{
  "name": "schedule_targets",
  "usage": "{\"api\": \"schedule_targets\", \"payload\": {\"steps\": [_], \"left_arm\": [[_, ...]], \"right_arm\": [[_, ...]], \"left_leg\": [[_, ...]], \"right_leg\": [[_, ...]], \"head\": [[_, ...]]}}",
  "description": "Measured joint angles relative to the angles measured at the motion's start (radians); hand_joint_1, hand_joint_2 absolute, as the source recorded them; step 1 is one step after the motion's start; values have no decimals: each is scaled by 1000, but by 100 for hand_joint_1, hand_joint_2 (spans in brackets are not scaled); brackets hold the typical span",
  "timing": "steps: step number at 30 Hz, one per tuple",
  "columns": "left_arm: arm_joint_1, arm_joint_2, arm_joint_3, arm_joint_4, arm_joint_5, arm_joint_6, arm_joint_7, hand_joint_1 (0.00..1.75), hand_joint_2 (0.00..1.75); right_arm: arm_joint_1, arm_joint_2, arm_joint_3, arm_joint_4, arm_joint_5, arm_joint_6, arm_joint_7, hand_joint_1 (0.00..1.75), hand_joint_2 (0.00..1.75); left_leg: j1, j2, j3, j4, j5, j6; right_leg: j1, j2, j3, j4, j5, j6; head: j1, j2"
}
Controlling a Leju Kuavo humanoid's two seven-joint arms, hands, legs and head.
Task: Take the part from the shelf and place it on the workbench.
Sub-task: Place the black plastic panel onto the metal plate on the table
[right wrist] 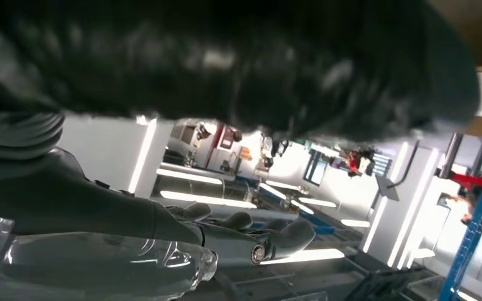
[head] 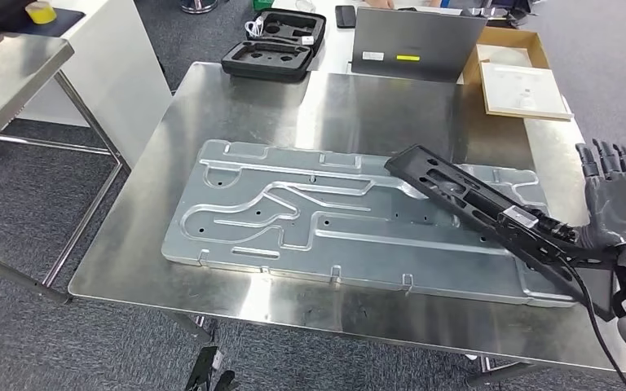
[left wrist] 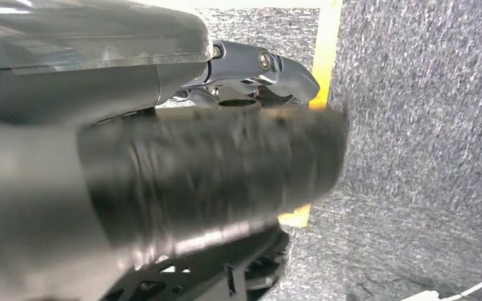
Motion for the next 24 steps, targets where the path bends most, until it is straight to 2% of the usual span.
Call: {"api": "schedule_targets", "payload": {"steps": [1,2,3,5,6,8,10,12,14,16,17,18,19,20,22,24], "left_arm": [[0,0,0,0,0,-1,1,0,0],[1,-1,0,0,0,-1,3,0,0],[1,-1,0,1,-1,-1,4,0,0],[1,-2,0,1,-1,-2,6,0,0],[0,-2,0,1,-2,-1,7,0,0],[0,-2,0,1,-3,1,7,0,0],[0,-1,0,2,-4,4,6,0,0],[0,-1,0,2,-5,6,6,0,0],[-1,-1,0,2,-5,7,6,0,0],[0,-2,0,2,-5,7,6,0,0],[1,-2,0,2,-4,7,8,0,0],[1,-3,0,2,-4,7,9,0,0],[1,-3,-1,2,-4,7,11,0,0],[0,-3,-3,2,-4,7,13,0,0],[-2,-3,-10,2,-4,8,15,0,0],[-4,-3,-15,2,-4,11,16,0,0]], "right_arm": [[4,0,-1,0,-2,-4,0,0,0],[7,0,-1,0,-5,-9,0,0,0],[9,0,-2,0,-7,-17,0,0,0],[10,0,-9,-1,-16,-49,0,0,0],[9,1,-14,-3,-24,-79,0,0,0],[10,3,-25,-14,-46,-153,0,0,0],[10,7,-38,-32,-68,-216,0,0,0],[9,10,-48,-49,-83,-243,0,0,0],[9,11,-56,-64,-98,-262,0,0,0],[10,20,-67,-88,-131,-314,-1,0,0],[11,29,-73,-106,-153,-350,-2,0,0],[12,39,-81,-126,-176,-388,-3,0,0],[12,51,-90,-149,-196,-423,-5,0,0],[11,63,-99,-173,-211,-450,-6,0,0],[10,86,-111,-225,-230,-486,-9,0,0],[8,109,-114,-279,-234,-511,-15,0,0]], "left_leg": [[0,0,-1,1,0,1],[-1,0,-1,3,-2,1],[-1,0,-1,7,-4,1],[0,-1,-2,19,-13,-3],[-1,-2,-5,28,-18,-7],[-5,-3,-14,40,-23,-15],[-7,-4,-18,43,-24,-20],[-5,-3,-25,63,-41,-31],[0,-1,-61,149,-95,-44],[5,-1,-115,272,-154,-52],[7,-1,-130,308,-165,-54],[9,-1,-127,308,-156,-54],[10,-1,-106,270,-129,-53],[10,-1,-71,205,-93,-50],[7,-3,-10,87,-45,-43],[4,-5,6,46,-36,-39]], "right_leg": [[0,0,-23,48,-16,2],[-1,0,-32,66,-13,5],[-3,-1,-22,47,7,7],[-6,-2,38,-68,65,8],[-5,-2,66,-123,83,7],[0,-1,88,-168,87,-2],[0,-1,86,-168,89,-14],[-3,-2,89,-173,92,-23],[-4,-7,92,-176,95,-32],[-4,-11,90,-175,96,-35],[-4,-12,89,-175,97,-36],[-4,-12,89,-174,97,-36],[-4,-12,89,-174,97,-36],[-4,-12,90,-173,97,-35],[-3,-12,90,-173,99,-31],[-2,-11,85,-174,106,-21]], "head": [[0,0],[0,0],[0,0],[0,0],[1,0],[1,0],[1,0],[1,0],[0,0],[0,0],[0,0],[0,0],[0,0],[0,0],[0,0],[0,0]]}}
